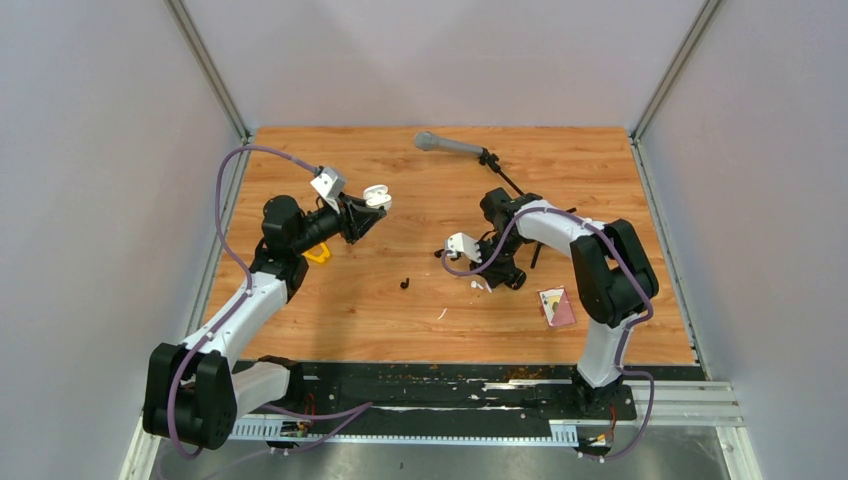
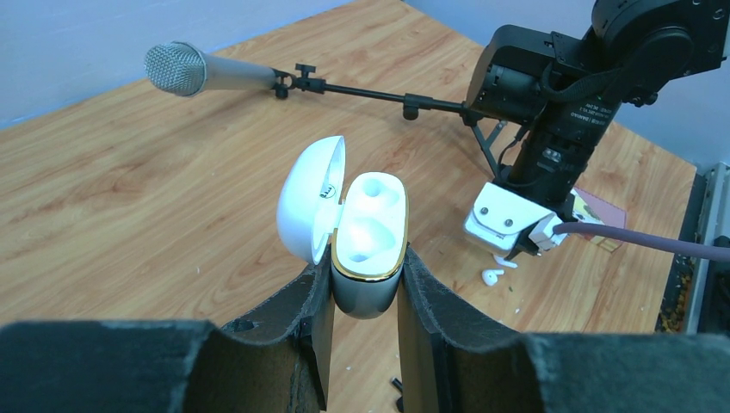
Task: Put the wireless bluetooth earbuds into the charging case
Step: Pick up the earbud from the center of the board.
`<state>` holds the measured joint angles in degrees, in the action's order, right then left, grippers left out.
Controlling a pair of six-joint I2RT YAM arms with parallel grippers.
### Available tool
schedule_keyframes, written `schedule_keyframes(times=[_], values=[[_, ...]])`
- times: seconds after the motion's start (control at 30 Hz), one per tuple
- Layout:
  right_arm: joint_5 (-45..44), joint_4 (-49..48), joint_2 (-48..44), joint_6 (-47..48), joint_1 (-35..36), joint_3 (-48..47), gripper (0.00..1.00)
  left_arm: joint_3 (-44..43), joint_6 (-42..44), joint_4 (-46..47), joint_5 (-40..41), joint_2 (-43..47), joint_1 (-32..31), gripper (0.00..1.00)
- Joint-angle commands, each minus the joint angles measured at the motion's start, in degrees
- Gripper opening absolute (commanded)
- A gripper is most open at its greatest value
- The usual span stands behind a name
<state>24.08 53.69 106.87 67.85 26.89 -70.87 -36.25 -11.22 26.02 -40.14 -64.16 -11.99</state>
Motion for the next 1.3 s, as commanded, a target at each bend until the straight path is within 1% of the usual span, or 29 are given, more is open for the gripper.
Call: schedule_keyframes(times=[0.0, 0.17, 0.57, 0.67, 0.8, 0.9, 0.97, 1.1, 1.27], values=[[2.0, 1.0, 0.0, 1.5, 0.4, -0.9, 0.23, 0.2, -0.6, 2.6, 0.2, 1.4, -0.1, 0.01], [3.5, 1.7, 0.6, 2.6, 0.5, -1.2, 0.25, 0.0, -0.6, 2.6, 0.2, 1.1, -0.1, 0.01], [3.3, 0.3, 2.0, 3.4, 1.7, -2.0, 0.25, -0.3, -0.6, 2.4, 0.2, 0.6, -0.1, 0.01], [2.9, 0.5, 2.3, 3.6, 1.8, -1.9, 0.22, -0.1, -0.6, 2.5, 0.3, 0.5, -0.1, 0.01], [1.9, -0.4, 1.1, 3.2, 1.8, -0.1, 0.25, -0.1, -0.6, 2.2, 0.3, 0.4, 0.0, 0.01], [0.0, -2.9, 0.0, 0.9, 1.8, 1.4, 0.26, -0.2, -0.7, 2.5, 0.4, 0.1, -0.1, 0.01], [-0.5, -4.2, -0.5, 0.2, 1.8, 2.2, 0.23, -0.3, -0.8, 2.7, 0.4, -0.1, -0.1, 0.01], [-0.2, -5.3, -0.9, -0.3, 1.8, 2.8, 0.13, -0.6, -1.1, 3.1, 0.4, -0.6, -0.1, 0.01], [-0.3, -4.9, -1.7, -1.2, 1.8, 1.8, 0.04, -0.7, -1.1, 2.8, 0.5, -0.6, -0.1, 0.01]])
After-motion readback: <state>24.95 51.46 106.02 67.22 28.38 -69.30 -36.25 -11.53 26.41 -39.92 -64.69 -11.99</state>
